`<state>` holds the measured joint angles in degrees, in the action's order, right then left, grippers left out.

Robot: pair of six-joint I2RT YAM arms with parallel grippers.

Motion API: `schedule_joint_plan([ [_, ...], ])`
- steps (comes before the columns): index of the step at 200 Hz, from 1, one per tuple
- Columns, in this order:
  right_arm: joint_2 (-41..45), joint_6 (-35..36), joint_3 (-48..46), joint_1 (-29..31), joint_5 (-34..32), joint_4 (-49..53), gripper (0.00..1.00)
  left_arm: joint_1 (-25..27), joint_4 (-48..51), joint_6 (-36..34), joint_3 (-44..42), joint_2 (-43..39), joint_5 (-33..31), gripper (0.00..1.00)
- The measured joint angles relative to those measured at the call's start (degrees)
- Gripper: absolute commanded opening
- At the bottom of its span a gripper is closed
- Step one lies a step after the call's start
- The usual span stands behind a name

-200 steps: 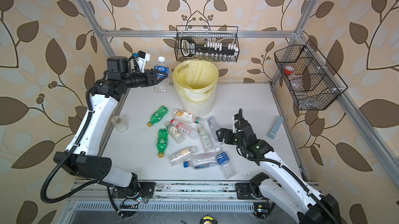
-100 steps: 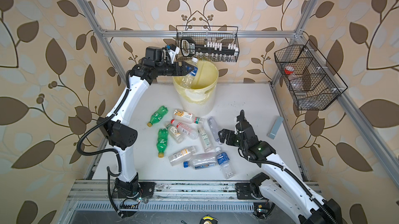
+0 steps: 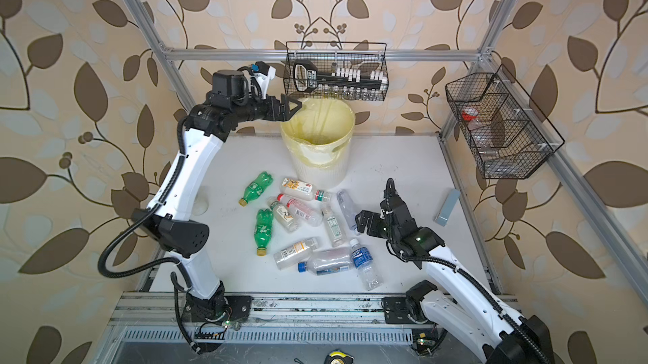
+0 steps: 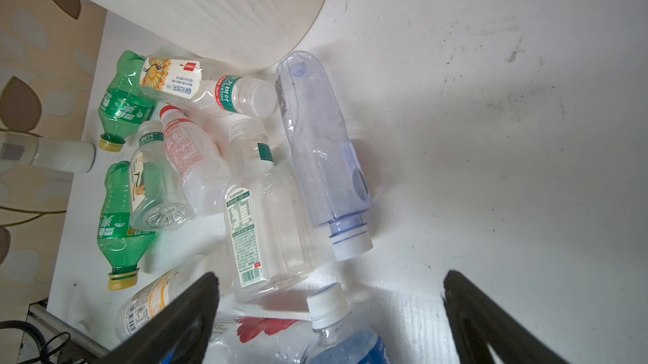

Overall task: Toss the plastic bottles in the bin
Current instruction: 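Hold the white-capped bottle over the yellow bin and open the left gripper, then withdraw the left gripper from the bin while the right gripper lowers toward the clear bottle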

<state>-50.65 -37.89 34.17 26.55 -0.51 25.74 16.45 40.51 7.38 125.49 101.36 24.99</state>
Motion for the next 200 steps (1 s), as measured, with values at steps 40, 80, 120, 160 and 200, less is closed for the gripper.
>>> schedule_joint_plan([
  [40, -0.9, 0.0, 0.0, 0.0, -1.9, -1.3, 1.0, 0.0, -1.7, -2.8, -16.9, -13.4, -1.3, 0.99],
  [80, 1.4, 0.2, 0.0, 0.0, -2.1, -5.3, 1.0, 0.0, -1.5, -5.7, -26.9, -15.5, -4.3, 0.99],
  [120, 2.1, 1.9, -0.1, 0.0, -3.0, -6.3, 1.0, -0.5, -1.1, -9.2, -37.1, -21.7, -7.7, 0.99],
  [160, -0.3, 3.2, -0.1, 0.0, -3.6, -5.7, 1.0, -3.7, -2.1, -12.6, -47.5, -30.8, -9.3, 0.99],
  [200, -4.5, 3.4, -0.1, 0.0, -3.4, -5.2, 1.0, -9.7, -2.3, -14.7, -52.6, -33.4, -8.3, 0.99],
])
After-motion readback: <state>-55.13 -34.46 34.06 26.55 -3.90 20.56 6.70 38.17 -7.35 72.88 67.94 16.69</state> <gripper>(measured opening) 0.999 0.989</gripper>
